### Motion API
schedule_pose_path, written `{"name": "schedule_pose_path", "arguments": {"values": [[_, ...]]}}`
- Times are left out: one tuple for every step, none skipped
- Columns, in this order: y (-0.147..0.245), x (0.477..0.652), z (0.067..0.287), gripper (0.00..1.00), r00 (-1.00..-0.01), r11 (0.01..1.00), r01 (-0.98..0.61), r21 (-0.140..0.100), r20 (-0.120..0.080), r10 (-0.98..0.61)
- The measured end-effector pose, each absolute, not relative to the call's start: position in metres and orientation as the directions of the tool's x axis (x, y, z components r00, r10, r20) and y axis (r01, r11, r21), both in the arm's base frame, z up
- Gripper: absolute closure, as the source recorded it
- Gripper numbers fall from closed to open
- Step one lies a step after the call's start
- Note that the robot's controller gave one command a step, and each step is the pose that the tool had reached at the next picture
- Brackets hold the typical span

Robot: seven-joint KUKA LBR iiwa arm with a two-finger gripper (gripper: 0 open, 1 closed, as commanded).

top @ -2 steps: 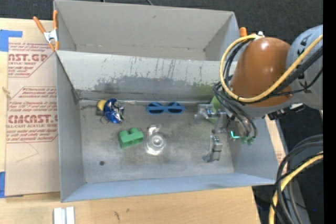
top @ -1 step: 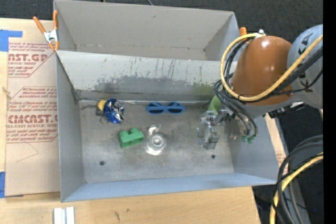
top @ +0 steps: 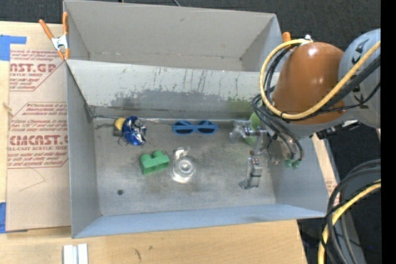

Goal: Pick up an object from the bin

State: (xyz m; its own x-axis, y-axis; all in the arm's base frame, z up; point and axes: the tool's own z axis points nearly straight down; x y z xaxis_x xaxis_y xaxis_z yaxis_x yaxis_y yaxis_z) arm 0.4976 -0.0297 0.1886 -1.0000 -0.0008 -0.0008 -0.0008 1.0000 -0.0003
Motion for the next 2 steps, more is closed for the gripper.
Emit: {"name": "schedule_pose_path", "arguments": {"values": [[0.035,0.588,0.165,0.00,-1.000,1.000,-0.010,0.003,-0.005,-0.010],[0.041,0.548,0.149,0.00,-0.998,0.998,-0.063,0.001,0.003,-0.063]]}}
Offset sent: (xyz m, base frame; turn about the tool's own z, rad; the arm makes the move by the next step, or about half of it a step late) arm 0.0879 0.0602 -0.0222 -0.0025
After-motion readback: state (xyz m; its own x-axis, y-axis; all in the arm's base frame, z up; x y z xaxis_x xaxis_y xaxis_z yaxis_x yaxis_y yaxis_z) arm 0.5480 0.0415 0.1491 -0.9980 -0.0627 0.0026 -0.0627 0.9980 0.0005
